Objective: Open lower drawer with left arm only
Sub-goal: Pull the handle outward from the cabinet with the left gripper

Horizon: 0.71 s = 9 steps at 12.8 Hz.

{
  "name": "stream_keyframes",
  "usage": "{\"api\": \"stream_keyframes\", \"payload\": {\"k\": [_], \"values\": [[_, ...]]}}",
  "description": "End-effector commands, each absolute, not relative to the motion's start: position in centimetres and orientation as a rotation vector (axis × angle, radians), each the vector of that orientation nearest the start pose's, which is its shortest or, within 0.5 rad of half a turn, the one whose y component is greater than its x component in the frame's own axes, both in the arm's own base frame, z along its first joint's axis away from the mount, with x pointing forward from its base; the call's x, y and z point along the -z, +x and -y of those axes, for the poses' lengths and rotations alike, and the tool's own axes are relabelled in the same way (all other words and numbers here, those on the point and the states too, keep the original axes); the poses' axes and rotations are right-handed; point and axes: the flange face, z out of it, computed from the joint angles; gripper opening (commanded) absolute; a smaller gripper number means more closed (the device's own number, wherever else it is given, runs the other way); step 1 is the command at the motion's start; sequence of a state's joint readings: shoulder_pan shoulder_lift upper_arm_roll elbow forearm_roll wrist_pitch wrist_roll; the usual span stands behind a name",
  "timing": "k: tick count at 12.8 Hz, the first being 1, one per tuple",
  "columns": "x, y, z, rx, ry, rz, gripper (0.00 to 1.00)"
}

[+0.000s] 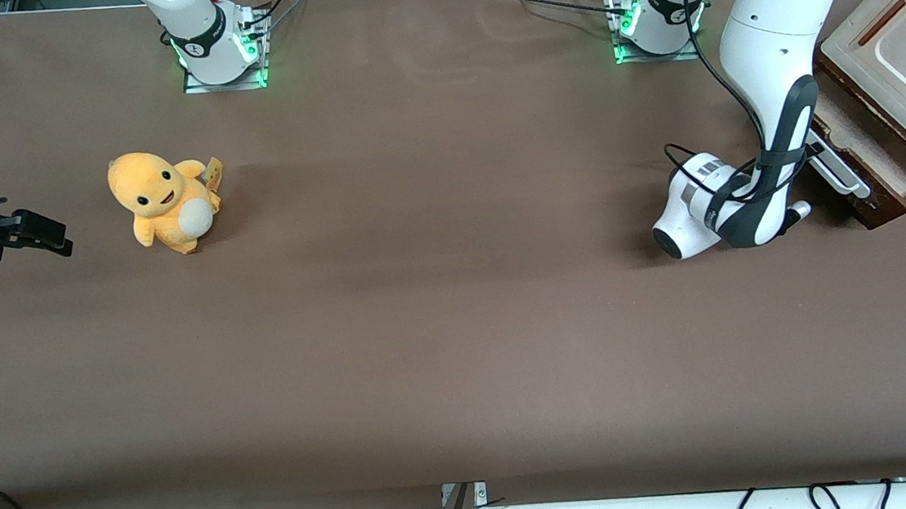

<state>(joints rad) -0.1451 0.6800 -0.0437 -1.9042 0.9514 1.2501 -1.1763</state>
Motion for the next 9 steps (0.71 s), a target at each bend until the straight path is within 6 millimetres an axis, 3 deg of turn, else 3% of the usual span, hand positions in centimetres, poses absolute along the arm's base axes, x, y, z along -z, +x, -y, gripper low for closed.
{"api": "stream_keyframes", "payload": {"k": [1,9], "values": [[-17.28,52.27,0.64,-0.38,-1.584,0.463,0.0],[-17.58,52.65,1.02,-0.387,-1.599,0.462,0.0]]}}
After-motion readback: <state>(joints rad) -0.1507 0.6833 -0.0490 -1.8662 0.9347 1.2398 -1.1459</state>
